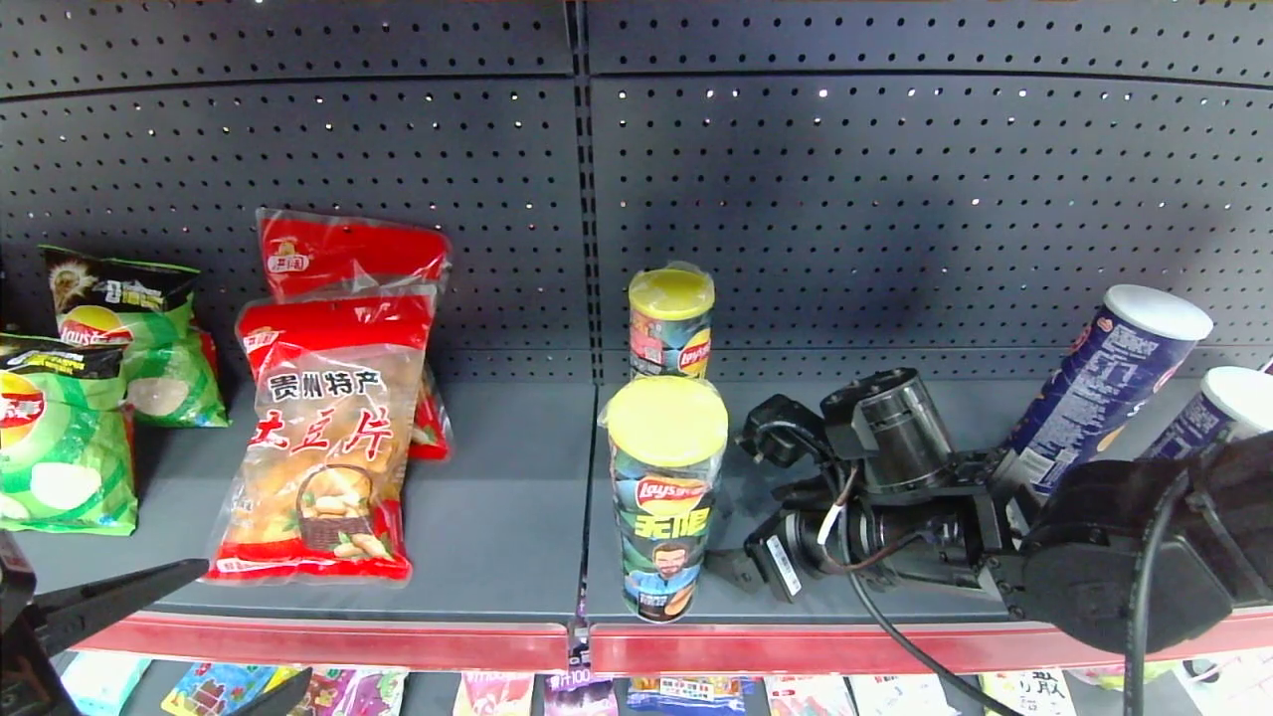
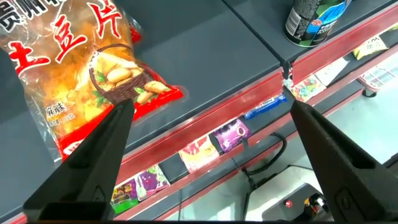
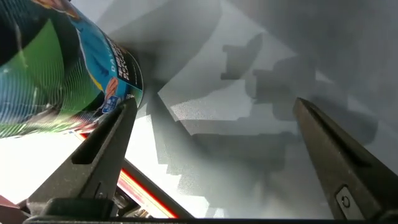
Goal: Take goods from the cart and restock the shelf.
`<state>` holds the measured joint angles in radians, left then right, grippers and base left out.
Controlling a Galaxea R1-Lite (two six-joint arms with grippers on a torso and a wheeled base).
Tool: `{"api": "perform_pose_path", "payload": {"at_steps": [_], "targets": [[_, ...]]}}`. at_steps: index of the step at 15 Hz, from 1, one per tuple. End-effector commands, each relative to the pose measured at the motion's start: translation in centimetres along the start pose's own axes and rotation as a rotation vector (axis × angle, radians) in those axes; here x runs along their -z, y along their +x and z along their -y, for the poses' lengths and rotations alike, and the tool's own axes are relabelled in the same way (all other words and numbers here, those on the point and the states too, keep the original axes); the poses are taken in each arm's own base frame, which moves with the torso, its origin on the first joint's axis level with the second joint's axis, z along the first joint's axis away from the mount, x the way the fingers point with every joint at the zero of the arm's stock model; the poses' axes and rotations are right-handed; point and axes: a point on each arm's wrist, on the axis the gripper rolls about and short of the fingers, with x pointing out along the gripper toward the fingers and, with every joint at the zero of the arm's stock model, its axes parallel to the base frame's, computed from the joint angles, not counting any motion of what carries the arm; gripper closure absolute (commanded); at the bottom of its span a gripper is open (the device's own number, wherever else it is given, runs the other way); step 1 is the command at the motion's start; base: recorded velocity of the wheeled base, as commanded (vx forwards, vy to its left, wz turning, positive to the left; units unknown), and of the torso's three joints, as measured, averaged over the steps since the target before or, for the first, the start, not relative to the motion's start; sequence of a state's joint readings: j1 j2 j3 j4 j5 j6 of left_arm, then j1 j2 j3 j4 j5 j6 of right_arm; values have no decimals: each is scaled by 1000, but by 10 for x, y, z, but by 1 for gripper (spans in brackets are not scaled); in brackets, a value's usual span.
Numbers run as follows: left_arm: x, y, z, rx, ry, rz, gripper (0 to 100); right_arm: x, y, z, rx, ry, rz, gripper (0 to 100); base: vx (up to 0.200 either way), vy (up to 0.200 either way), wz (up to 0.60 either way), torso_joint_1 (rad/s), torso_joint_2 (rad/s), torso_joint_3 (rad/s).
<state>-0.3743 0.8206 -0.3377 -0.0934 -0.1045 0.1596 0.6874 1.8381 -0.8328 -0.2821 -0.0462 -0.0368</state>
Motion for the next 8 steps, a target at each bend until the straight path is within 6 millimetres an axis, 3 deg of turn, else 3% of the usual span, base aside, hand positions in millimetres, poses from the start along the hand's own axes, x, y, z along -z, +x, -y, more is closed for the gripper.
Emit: {"api": "perform_pose_path", "payload": {"at_steps": [1, 5, 8], "targets": [[1, 1, 0, 1, -1, -6, 0, 1, -3, 1, 4, 2, 2, 0, 0, 0, 0, 0, 0, 0], [3, -1, 1, -6, 0, -1, 0, -6, -38, 5, 55, 11, 87, 0, 0, 0, 0, 0, 0, 0], [10, -13, 1, -63, -3, -7, 0, 1, -95, 6, 62, 14, 205, 0, 0, 0, 0, 0, 0, 0]]}}
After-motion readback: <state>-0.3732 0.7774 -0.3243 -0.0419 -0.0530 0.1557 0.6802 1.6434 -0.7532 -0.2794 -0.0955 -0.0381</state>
